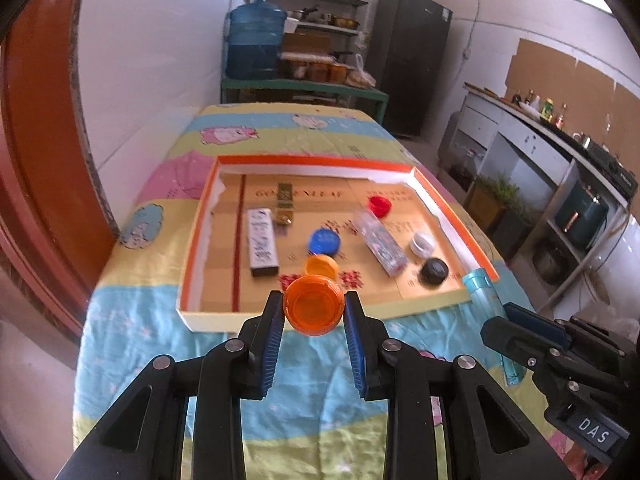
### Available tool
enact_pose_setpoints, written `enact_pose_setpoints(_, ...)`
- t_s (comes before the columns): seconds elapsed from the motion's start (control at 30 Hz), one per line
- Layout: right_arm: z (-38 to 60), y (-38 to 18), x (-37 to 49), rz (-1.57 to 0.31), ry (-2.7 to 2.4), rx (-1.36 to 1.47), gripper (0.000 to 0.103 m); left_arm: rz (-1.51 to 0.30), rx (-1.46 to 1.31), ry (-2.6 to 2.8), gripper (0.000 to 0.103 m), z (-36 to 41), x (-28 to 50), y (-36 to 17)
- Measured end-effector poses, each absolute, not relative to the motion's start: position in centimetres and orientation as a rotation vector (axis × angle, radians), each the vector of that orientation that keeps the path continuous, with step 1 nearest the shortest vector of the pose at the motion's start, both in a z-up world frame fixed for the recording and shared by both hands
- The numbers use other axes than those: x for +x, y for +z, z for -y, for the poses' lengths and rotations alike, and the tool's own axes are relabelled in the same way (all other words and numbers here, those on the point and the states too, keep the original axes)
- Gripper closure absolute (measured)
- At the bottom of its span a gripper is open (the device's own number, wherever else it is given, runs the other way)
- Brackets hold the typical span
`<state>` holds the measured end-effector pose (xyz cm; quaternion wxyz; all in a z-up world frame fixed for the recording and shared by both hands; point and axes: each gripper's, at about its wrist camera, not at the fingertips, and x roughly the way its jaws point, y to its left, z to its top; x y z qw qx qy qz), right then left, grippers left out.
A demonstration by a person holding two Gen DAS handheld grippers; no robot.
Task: Organize rigid objects
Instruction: 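Carry the orange cap and teal lighter over the box with both tools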
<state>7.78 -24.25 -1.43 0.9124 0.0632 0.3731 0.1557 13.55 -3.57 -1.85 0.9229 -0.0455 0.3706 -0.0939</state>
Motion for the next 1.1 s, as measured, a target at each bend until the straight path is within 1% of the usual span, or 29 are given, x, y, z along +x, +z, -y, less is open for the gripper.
enact_pose_setpoints(0.27,22.5,-0.4,10.8,-0.762,0.356,0.115,0.081,-0.732,-0.108,-0.163,0.072,1.8,15.4,-0.7)
enact_pose_setpoints(0.47,21.5,-0.5,13.2,-0.769,0.363,0.112,0.081,-0.738,-0.107,-0.123,0.072,0.6,17.4,-1.0)
enact_pose_setpoints(1.1,19.6,-3.6,18.5,-0.835,0.312,0.122,0.081,-0.801,-0.093,-0.063,0.072,-1.4,22.4,-4.2)
